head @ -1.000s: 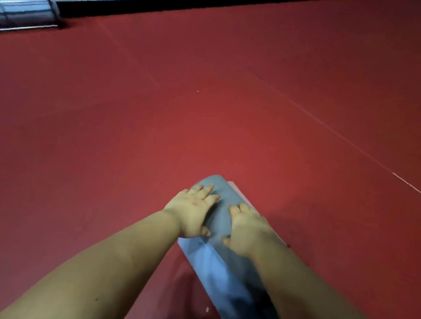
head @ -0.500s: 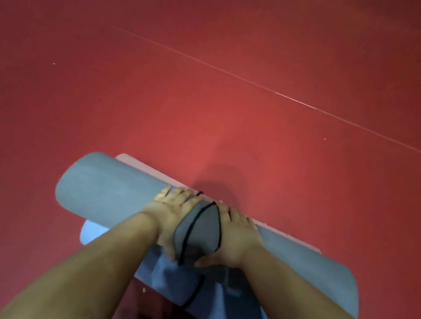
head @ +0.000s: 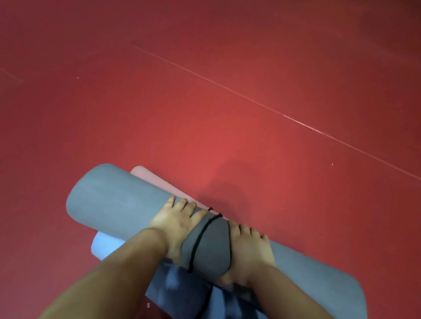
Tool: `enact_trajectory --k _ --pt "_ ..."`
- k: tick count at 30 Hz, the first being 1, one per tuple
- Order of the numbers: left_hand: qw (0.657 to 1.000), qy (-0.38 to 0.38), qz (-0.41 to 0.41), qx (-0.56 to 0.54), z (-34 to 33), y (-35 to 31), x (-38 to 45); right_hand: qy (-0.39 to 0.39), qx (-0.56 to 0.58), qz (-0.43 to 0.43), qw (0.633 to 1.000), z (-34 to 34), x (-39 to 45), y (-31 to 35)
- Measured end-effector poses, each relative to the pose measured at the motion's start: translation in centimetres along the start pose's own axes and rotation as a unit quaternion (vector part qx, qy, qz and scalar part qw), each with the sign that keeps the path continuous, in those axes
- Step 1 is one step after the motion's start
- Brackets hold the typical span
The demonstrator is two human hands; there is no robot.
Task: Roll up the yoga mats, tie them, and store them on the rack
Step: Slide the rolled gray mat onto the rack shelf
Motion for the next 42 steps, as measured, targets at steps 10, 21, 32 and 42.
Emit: enact_trajectory --k 10,21,32,42 --pt "0.977 -0.051 0.201 -0.045 13.9 14.0 -13.7 -0.098 -0.112 0.154 0.977 21.3 -1.8 11.2" --pt "0.895 -0.084 0.433 -0.058 44.4 29.0 -40.1 -0.169 -0.154 0.377 0.897 57.2 -14.6 29.1" --pt "0.815 -0.11 0.569 -0.01 54.8 39.1 -57.9 -0.23 -0.183 0.532 0.794 72.8 -21.9 46.8" --pt "0.796 -0.121 0.593 0.004 50.5 57.2 -65.1 -0.261 -0.211 0.544 0.769 78.3 -16.3 65.6"
Point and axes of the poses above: each hand's wrist, its own x-axis towards the middle knuckle, its own z-axis out of the back of the hand, y = z × x, the point moved 3 cm from there along x, towards the middle knuckle, and after that the axes turned 7 degrees about z, right-handed, at the moved point
